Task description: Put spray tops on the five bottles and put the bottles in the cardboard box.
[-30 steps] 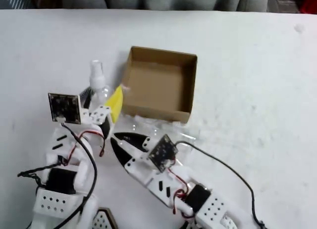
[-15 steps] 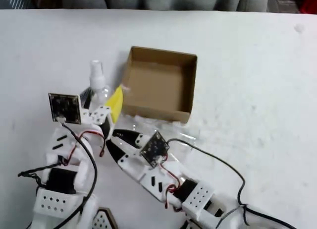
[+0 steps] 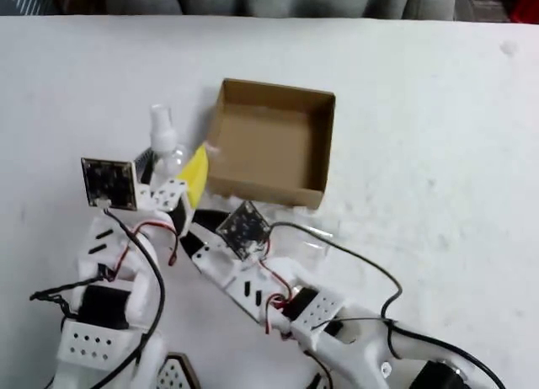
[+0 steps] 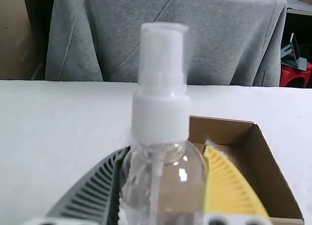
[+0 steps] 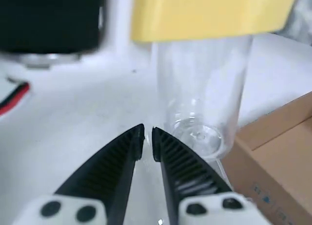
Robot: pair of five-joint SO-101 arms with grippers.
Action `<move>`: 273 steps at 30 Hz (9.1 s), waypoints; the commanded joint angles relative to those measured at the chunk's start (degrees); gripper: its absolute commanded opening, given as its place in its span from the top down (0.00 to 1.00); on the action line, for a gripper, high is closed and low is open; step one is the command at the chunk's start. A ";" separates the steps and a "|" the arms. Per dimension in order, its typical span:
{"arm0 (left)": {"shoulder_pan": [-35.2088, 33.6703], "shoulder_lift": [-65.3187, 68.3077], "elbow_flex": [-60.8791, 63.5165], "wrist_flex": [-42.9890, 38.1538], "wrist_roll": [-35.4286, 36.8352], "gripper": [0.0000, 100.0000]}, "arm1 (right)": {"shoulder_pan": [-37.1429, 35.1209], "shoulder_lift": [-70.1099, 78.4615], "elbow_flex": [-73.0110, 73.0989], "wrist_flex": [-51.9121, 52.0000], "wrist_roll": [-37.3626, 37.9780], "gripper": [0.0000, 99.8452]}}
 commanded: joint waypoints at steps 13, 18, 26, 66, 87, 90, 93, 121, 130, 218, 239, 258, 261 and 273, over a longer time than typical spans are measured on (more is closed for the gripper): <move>-0.22 0.40 -0.18 -1.76 0.53 0.98 | 5.23 0.75 -3.08 -6.20 0.35 0.98; -0.22 0.40 -0.18 -1.76 0.53 0.98 | 5.67 0.75 -3.16 -6.29 0.35 0.98; -0.75 0.40 -0.18 -2.29 0.53 0.98 | 5.41 0.13 -1.14 -5.93 0.88 0.98; -14.11 0.48 6.24 -12.04 0.88 0.98 | 39.78 21.58 -49.67 59.74 0.44 0.84; -14.02 0.48 6.42 -11.69 0.62 0.98 | 40.13 51.30 -70.95 60.26 22.42 0.98; -14.02 0.48 6.42 -11.69 0.53 0.98 | 39.78 51.56 -71.12 60.18 26.02 0.98; -14.02 0.48 6.42 -11.60 0.53 0.98 | 39.60 51.56 -71.12 59.74 30.42 0.98; -8.13 1.98 3.25 -16.35 0.44 0.98 | 39.52 51.03 -76.57 78.81 10.55 0.98; -7.87 22.29 -8.79 -19.25 0.44 0.98 | 39.52 51.03 -77.10 84.62 10.37 0.98; -0.22 88.13 -39.65 -57.41 -6.07 0.98 | 40.04 49.36 -83.96 92.18 5.19 0.81; -1.01 89.80 -37.89 -57.58 -6.07 0.98 | 41.27 49.27 -83.87 92.62 5.19 0.81; -1.01 98.77 -44.84 -57.58 -8.35 0.98 | 41.27 49.27 -83.96 92.26 5.19 0.81; -0.48 99.30 -44.75 -57.58 -15.91 0.98 | 41.27 49.27 -83.96 92.26 5.19 0.81; -0.04 99.21 -45.01 -57.32 -13.27 0.98 | 41.27 49.27 -83.96 92.26 5.19 0.81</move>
